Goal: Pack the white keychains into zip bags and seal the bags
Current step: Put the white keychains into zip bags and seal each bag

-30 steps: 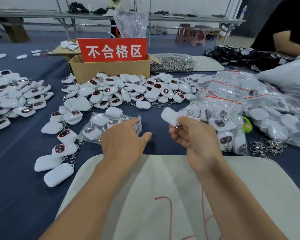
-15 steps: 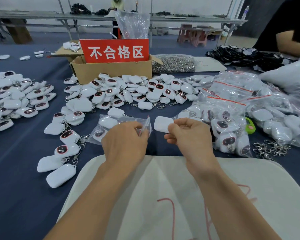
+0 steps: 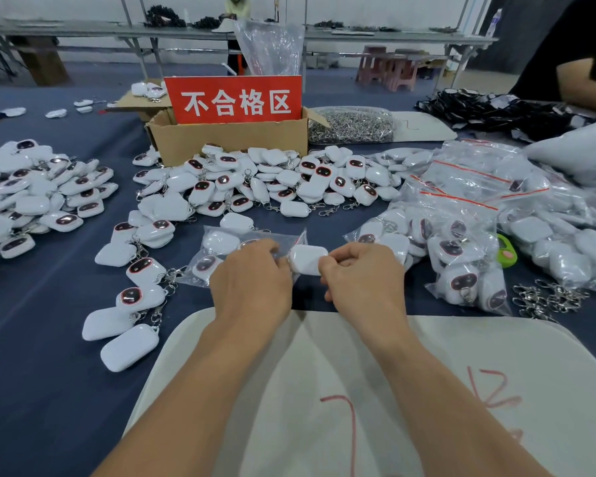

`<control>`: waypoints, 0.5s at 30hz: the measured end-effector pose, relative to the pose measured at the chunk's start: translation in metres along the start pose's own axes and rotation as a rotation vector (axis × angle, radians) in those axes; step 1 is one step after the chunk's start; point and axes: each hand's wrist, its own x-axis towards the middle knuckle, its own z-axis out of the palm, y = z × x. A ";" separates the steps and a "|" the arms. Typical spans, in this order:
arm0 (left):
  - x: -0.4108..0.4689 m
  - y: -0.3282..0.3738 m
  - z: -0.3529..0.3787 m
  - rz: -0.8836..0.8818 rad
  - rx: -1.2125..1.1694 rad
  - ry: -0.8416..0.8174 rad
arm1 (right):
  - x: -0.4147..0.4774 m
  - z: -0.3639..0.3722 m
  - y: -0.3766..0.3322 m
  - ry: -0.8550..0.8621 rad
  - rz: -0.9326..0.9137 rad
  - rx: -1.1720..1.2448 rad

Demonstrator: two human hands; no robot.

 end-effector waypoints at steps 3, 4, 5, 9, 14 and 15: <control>-0.001 0.000 0.001 0.075 -0.182 0.051 | 0.002 0.000 0.000 0.013 -0.006 -0.032; -0.003 0.001 0.002 0.129 -0.252 0.065 | 0.002 0.000 0.001 0.008 -0.020 -0.037; -0.005 0.002 0.002 0.196 -0.312 0.073 | 0.001 0.001 0.001 -0.003 -0.041 -0.038; -0.009 0.007 0.004 0.491 -0.445 0.089 | 0.004 -0.001 0.000 -0.245 -0.196 -0.056; -0.012 0.008 0.003 0.501 -0.475 0.097 | 0.008 -0.014 0.001 -0.347 -0.201 -0.032; -0.012 0.008 0.003 0.461 -0.478 0.071 | 0.009 -0.015 0.002 -0.273 -0.213 -0.043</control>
